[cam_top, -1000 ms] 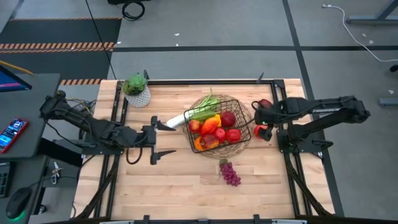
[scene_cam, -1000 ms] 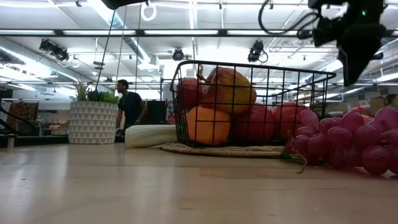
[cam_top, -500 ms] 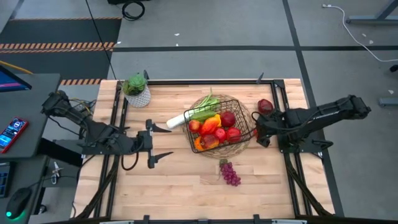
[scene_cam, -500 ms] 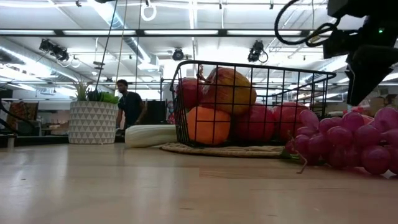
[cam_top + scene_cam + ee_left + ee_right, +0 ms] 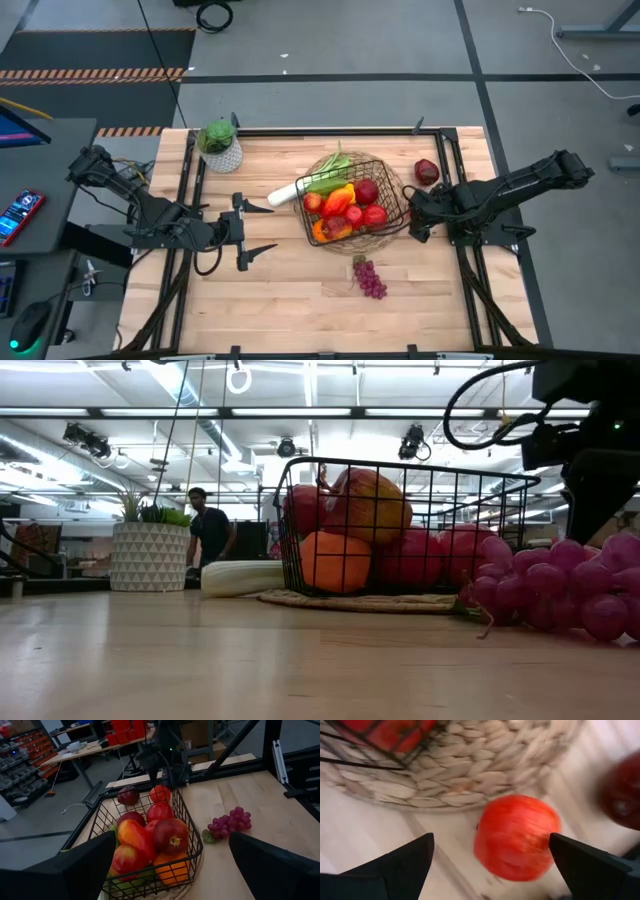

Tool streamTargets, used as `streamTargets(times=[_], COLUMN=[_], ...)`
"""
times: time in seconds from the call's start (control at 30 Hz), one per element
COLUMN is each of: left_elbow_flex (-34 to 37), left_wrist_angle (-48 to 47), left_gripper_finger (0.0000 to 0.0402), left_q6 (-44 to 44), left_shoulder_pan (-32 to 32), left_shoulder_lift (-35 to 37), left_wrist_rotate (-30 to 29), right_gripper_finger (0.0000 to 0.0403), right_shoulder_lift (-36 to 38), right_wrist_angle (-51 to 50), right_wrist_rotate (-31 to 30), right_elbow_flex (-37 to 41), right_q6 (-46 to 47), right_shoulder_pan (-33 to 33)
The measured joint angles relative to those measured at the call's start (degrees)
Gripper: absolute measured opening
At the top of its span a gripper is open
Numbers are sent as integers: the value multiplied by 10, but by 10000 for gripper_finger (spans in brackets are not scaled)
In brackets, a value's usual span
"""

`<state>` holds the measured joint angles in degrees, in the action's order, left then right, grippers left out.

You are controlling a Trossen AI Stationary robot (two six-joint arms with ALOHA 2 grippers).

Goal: Build produce basket
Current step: Put the apple into the wire basket

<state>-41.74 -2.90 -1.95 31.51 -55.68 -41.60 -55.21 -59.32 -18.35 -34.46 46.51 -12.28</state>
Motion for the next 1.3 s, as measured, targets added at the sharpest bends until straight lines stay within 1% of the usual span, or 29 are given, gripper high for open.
streamTargets(times=[0.07, 0.2, 0.27, 0.33, 0.37, 0.47, 0.5, 0.57, 0.63, 0.7, 0.77, 0.83, 0.87, 0.9, 0.97, 1.03, 1.07, 1.13, 1.23, 1.3], left_elbow_flex=[0, 0, 0, 0, 0, 0, 0, 0, 0, 0, 0, -1, -1, -1, -1, -3, -5, -8, -11, -11], left_wrist_angle=[0, 1, 1, 1, 1, 1, 1, 1, 1, 1, 0, -4, -6, -7, -7, -8, -7, -6, -7, -8], left_gripper_finger=[396, 396, 396, 396, 396, 396, 396, 396, 396, 396, 396, 396, 396, 396, 396, 396, 396, 396, 396, 396], left_q6=[0, 0, 0, 0, 0, 1, 2, 2, 2, 3, 12, 20, 23, 25, 25, 24, 24, 24, 24, 24], left_shoulder_pan=[0, 0, 0, 0, 0, 0, 0, 0, 0, 0, 0, 0, 0, 0, 0, -3, -5, -9, -11, -11], left_shoulder_lift=[0, 0, 0, 0, 0, 0, 0, 0, 0, 0, 0, 0, 0, 0, 0, 0, 0, 0, 0, 0], left_wrist_rotate=[0, 0, 0, 0, 0, 0, 0, 0, 0, 0, 0, 0, 0, 0, -1, -6, -8, -9, -9, -9], right_gripper_finger=[400, 400, 400, 400, 400, 400, 400, 400, 400, 400, 400, 400, 400, 400, 399, 400, 400, 400, 400, 400], right_shoulder_lift=[-8, -21, -24, -24, -24, -28, -29, -26, -26, -38, -66, -109, -132, -153, -200, -240, -260, -292, -326, -340], right_wrist_angle=[20, 20, 24, 38, 57, 109, 121, 147, 144, 131, 159, 210, 238, 244, 216, 167, 130, 88, 1, -27], right_wrist_rotate=[3, 0, 11, 34, 56, 146, 160, 167, 157, 152, 150, 144, 129, 108, 77, 28, -5, -57, -79, -97], right_elbow_flex=[8, 10, 10, 3, -3, -37, -51, -86, -100, -94, -87, -85, -87, -93, -109, -140, -160, -205, -247, -259], right_q6=[-4, 4, 5, 8, 14, 42, 50, 71, 105, 153, 196, 197, 196, 202, 233, 253, 253, 251, 259, 268], right_shoulder_pan=[0, -2, -2, -9, -17, -53, -65, -90, -119, -148, -187, -240, -268, -289, -322, -353, -366, -381, -382, -381])
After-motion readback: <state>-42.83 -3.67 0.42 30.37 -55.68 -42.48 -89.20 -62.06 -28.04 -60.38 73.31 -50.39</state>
